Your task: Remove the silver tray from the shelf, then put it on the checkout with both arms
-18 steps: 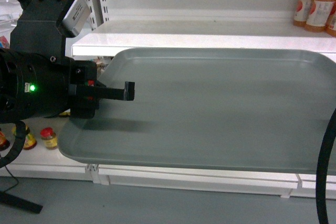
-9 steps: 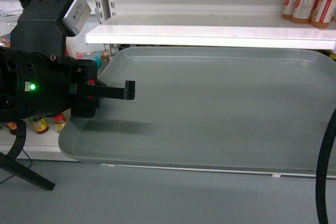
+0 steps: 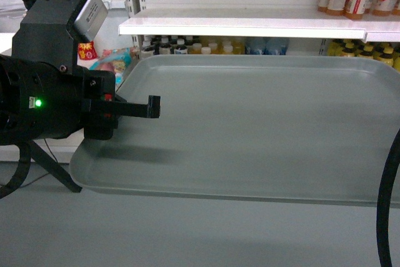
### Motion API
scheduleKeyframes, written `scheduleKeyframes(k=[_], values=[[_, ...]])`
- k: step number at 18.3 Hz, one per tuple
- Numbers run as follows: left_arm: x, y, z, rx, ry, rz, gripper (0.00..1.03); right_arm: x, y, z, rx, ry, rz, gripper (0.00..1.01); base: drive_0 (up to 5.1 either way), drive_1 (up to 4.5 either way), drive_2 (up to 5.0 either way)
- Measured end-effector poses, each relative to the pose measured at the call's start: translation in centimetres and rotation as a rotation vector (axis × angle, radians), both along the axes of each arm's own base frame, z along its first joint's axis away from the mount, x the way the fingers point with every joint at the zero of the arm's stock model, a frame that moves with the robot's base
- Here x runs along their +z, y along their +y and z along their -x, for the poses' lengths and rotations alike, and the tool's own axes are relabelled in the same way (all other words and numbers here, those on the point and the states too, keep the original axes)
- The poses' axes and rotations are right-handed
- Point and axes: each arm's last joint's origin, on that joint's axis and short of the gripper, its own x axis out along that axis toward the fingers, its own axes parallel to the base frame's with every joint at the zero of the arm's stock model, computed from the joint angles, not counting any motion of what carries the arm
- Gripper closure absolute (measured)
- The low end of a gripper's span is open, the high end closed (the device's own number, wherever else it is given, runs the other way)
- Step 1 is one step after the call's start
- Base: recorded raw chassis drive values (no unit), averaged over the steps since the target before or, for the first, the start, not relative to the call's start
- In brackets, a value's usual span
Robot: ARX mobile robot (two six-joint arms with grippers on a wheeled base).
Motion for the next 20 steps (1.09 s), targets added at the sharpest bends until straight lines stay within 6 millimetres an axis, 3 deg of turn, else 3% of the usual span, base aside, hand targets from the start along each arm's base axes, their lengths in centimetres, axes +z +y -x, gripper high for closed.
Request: scheduleKeyframes(k=[20], values=[[0.04,-0.03,-0.01,-0.001,-0.004,0.000,0.99,0.01,0.02,-0.01,0.001,-0.002,0.000,0.98,0.0,-4.18,4.2]])
